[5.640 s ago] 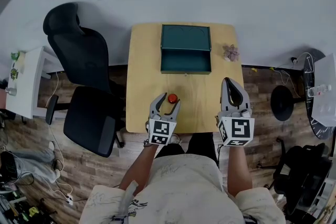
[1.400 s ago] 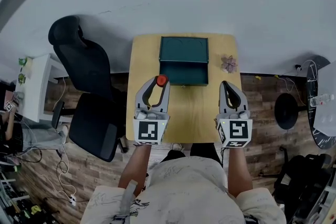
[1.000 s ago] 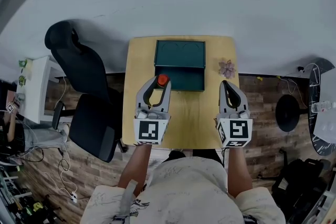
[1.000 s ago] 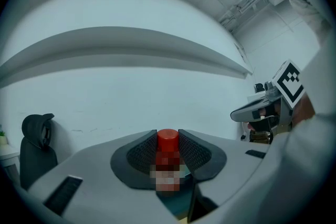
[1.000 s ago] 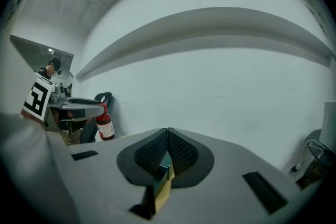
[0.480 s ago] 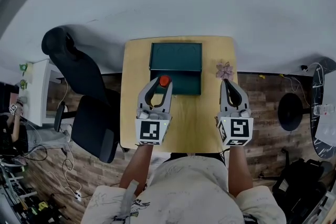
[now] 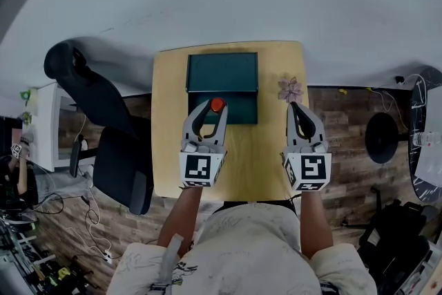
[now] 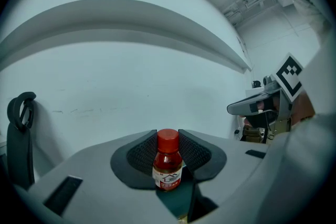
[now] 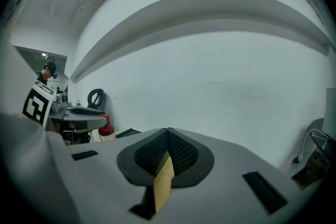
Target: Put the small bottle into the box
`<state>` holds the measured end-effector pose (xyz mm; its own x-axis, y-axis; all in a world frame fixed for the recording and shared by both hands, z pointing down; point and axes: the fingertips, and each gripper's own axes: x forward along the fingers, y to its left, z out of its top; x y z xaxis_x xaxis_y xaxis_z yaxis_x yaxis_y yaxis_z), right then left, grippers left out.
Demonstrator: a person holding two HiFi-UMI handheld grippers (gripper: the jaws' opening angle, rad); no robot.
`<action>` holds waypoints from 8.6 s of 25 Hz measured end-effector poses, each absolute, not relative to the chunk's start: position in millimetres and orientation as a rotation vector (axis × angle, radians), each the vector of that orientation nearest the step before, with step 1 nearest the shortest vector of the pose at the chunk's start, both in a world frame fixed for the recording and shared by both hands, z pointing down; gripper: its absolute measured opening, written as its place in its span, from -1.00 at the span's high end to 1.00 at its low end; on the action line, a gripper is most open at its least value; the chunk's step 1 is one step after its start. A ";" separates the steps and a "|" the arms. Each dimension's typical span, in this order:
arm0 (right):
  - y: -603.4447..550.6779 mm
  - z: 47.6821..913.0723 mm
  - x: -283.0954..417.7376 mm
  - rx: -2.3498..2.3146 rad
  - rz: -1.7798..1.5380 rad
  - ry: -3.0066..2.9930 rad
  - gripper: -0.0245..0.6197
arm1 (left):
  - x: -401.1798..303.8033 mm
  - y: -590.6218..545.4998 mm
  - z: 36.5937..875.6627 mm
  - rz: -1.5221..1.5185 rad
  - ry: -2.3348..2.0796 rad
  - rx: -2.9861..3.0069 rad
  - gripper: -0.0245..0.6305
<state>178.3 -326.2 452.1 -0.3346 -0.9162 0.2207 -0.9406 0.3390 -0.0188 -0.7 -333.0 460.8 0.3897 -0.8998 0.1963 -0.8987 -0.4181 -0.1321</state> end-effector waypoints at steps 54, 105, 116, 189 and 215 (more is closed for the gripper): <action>-346.0 529.7 201.9 1.633 0.378 -2.339 0.88 | 36.8 -356.8 582.1 -0.636 1.719 -2.783 0.53; -304.9 482.9 164.8 1.599 0.244 -2.390 0.88 | -11.0 -306.8 538.0 -0.475 1.813 -2.677 0.31; -272.6 451.4 113.8 1.519 0.112 -2.436 0.88 | -85.6 -264.4 502.0 -0.375 1.956 -2.549 0.31; -167.1 395.8 55.2 1.706 -0.131 -2.417 0.88 | -203.1 -166.6 397.9 -0.125 1.937 -2.329 0.90; -170.3 402.5 43.4 1.639 -0.135 -2.423 0.88 | -196.3 -168.4 398.8 -0.134 1.879 -2.339 0.90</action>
